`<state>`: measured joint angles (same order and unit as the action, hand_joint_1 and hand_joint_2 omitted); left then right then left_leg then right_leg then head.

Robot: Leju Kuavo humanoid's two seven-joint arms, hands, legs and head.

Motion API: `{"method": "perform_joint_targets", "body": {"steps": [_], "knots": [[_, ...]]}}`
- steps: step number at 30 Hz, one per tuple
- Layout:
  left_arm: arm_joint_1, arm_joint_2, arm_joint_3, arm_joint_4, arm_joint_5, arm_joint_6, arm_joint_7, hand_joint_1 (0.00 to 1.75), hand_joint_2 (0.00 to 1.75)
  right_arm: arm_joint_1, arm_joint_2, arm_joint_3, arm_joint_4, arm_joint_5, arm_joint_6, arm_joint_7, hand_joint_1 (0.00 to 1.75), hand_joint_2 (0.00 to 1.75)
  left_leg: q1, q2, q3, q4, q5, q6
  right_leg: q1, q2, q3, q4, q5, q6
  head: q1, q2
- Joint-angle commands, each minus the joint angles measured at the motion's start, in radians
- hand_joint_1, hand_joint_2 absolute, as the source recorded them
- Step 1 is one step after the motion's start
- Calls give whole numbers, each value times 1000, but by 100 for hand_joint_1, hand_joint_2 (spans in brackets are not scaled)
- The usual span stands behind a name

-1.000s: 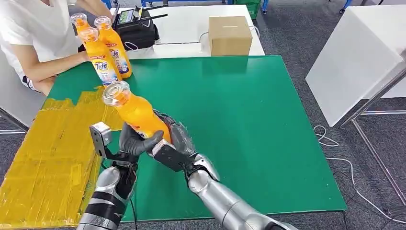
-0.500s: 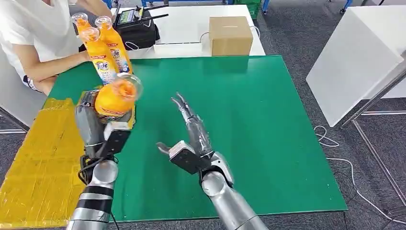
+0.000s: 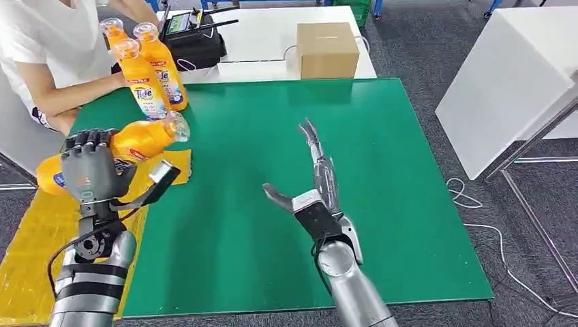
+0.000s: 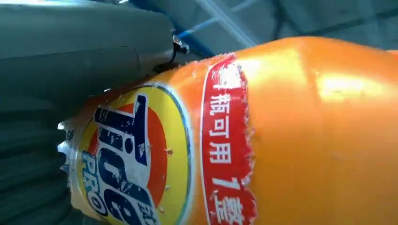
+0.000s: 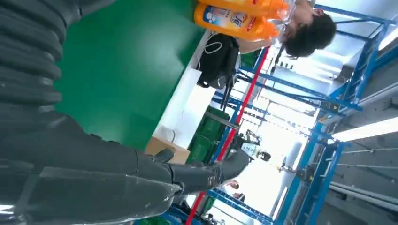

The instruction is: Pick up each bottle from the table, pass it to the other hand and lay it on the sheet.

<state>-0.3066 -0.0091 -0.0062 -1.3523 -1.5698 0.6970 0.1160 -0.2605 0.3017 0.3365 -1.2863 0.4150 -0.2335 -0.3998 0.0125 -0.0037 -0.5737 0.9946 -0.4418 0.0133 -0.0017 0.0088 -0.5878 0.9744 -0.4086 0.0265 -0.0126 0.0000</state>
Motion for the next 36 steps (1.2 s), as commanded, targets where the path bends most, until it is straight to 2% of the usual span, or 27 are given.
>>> {"method": "perform_joint_targets", "body": {"steps": [1,5,6,7,9,10,12,13,14,16,17,19,24,25,27,28,32,36], "knots": [[-46,91,-96,92,-1,1,6,175,175,-14,-42,-25,-4,-4,3,0,0,175,0,0,4,0,-1,1,0,-1,4,-1,-1,1,0,0],[-46,91,-96,92,-1,1,6,175,175,-14,-42,-25,-4,-4,3,0,0,175,-1,-3,5,0,-2,0,-1,-5,6,-1,-2,0,0,0],[-46,91,-96,92,-1,1,6,175,175,-14,-42,-25,-4,-4,3,0,0,175,-1,-2,2,0,0,0,-2,-2,2,-1,-1,0,0,0],[-86,155,-166,194,-1,1,80,175,175,-11,-52,-13,-16,-14,-5,-1,0,175,-1,-2,3,0,-1,0,-1,-3,4,-1,-1,0,0,0],[-109,198,-274,253,-1,1,189,175,175,-16,-58,-19,-18,-15,-4,-2,0,175,-1,-2,4,-1,-1,0,-1,-3,5,-1,-1,0,0,0],[-148,236,-366,351,-1,1,275,175,175,-17,-63,-21,-20,-19,-4,-8,0,175,-1,-3,4,-1,0,0,-2,-4,5,-1,-1,0,0,0],[-155,243,-367,392,-1,1,279,175,175,-17,-68,-23,-21,-22,-1,-2,0,175,-1,-4,2,-1,0,0,-2,-5,3,-1,-1,0,0,0],[-161,245,-363,431,-1,1,277,175,175,-17,-69,-24,-22,-20,-5,-13,0,175,0,-6,6,-2,0,-1,-1,-7,8,-2,-2,-1,0,0],[-161,245,-363,431,-1,1,277,175,175,-17,-69,-24,-22,-20,-5,-13,0,175,-1,-2,4,-1,0,0,-2,-3,3,-1,-1,0,0,0],[-192,242,-333,588,-1,1,273,175,175,-22,-73,-28,-12,-21,1,-11,0,175,0,-1,4,-1,-1,0,-1,-2,4,-1,-1,0,0,0],[-192,242,-333,588,-1,1,273,175,175,-22,-73,-28,-12,-21,1,-11,0,175,-1,-1,4,-2,0,0,-2,-2,4,-1,-1,0,0,0],[-205,242,-251,687,-1,1,237,175,175,-28,-74,-27,-8,-27,10,-17,0,175,-1,0,6,-2,-1,0,-2,-1,6,-2,-1,0,0,0],[-179,214,-82,724,-1,1,134,175,175,-33,-75,-23,-2,-29,14,-20,0,175,-1,1,3,-1,-1,0,-2,1,2,-1,0,0,0,0],[-181,200,-51,787,-1,1,119,175,175,-38,-74,-19,8,-33,16,-23,0,175,-1,2,5,-1,-2,0,-1,1,4,-1,-1,0,0,0],[-190,216,-109,869,-1,1,234,175,175,-44,-68,-9,23,-38,21,-28,0,175,-1,2,3,-1,-1,0,-2,1,3,-1,0,0,0,0],[-193,215,-93,898,6,1,247,175,175,-45,-67,3,24,-32,23,-33,0,175,0,2,8,-1,-3,0,-1,1,8,-2,-2,0,0,0],[-170,223,-15,923,10,1,203,175,175,-41,-65,25,19,-13,22,-25,0,175,-1,2,3,-1,-1,0,-2,2,2,-1,0,0,0,0],[-180,212,8,986,-1,1,211,175,175,-53,-67,34,35,-17,22,-27,0,175,-1,2,5,-2,-1,0,-2,1,5,-1,-1,0,0,0]]}}
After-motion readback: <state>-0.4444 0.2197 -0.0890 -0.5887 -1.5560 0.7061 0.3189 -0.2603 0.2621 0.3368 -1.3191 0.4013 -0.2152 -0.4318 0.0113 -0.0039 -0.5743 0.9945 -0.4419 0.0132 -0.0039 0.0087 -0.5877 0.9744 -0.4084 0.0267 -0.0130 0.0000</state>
